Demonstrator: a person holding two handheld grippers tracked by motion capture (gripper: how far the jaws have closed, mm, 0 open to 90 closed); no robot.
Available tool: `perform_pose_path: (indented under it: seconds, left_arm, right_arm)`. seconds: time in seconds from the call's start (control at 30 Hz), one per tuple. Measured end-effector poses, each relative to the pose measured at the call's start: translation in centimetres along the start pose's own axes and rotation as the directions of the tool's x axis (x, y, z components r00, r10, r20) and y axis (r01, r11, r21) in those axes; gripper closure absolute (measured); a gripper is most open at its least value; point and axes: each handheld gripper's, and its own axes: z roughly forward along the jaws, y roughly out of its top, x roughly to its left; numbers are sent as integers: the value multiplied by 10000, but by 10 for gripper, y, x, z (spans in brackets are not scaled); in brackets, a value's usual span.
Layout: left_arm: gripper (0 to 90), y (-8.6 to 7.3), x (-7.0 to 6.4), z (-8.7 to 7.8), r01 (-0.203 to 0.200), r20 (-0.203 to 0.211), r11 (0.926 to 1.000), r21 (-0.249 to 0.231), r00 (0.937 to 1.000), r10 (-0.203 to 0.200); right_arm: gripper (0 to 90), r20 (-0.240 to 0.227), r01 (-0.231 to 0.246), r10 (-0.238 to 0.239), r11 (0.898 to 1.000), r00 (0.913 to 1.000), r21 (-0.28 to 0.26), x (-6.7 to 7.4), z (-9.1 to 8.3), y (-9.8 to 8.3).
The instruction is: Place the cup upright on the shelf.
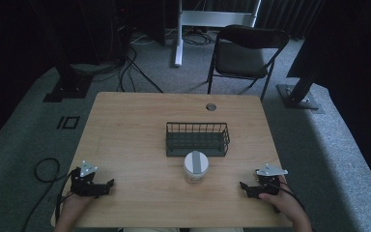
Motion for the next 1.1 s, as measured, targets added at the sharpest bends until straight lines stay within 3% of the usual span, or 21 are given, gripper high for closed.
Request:
perform_pose_path:
  seconds: [0.33,0.47,0.77,1.1]
  left_arm:
    - [6,0,0,0,2,-2,10000,2,10000,-2]
    - [6,0,0,0,4,0,10000,1,10000,-4]
    - [5,0,0,0,11,-13,10000,1,10000,-11]
    - [5,0,0,0,31,-18,10000,-10,10000,-31]
  right_arm:
    - [121,-34,76,-76,10000,10000,-45,3,2,3]
    - [121,-49,371,-372,9992,9993,-122,9,6,6]
    - [121,-734,179,-210,9989,9971,-430,16,8,12]
    - [121,-1143,495,-565,9968,9918,-632,28,8,24]
